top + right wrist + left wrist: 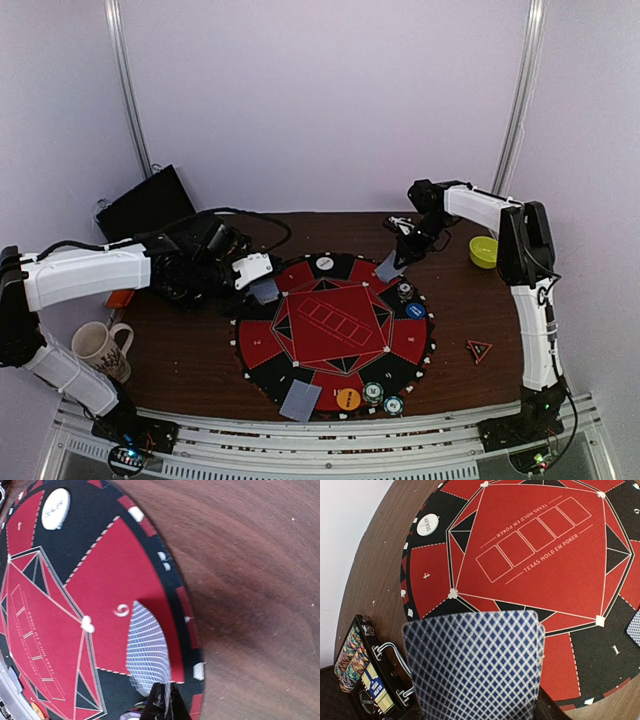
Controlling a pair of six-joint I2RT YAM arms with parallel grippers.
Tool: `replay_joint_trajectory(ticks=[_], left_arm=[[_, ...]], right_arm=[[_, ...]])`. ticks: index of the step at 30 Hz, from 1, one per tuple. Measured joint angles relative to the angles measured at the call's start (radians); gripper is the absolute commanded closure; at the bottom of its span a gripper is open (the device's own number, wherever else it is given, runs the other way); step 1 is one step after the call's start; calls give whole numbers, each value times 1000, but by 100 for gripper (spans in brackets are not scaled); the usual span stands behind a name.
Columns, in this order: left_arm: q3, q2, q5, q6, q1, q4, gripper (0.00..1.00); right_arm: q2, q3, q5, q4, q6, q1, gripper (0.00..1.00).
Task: Distribute texas hold em gaming equipment
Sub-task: Distribute the poker card in the small blind area.
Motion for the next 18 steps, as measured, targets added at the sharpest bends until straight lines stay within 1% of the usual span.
replay_joint_trajectory(ticks=[6, 12, 18], left_arm=[[0, 11, -2, 0, 0, -1, 47], [0, 13, -3, 1, 0, -1, 47], [0, 16, -7, 1, 0, -2, 47]], right_arm=[[65, 41, 12, -18, -43, -15, 100], [68, 41, 40, -18, -63, -15, 100], [63, 26, 89, -10, -146, -16, 100]])
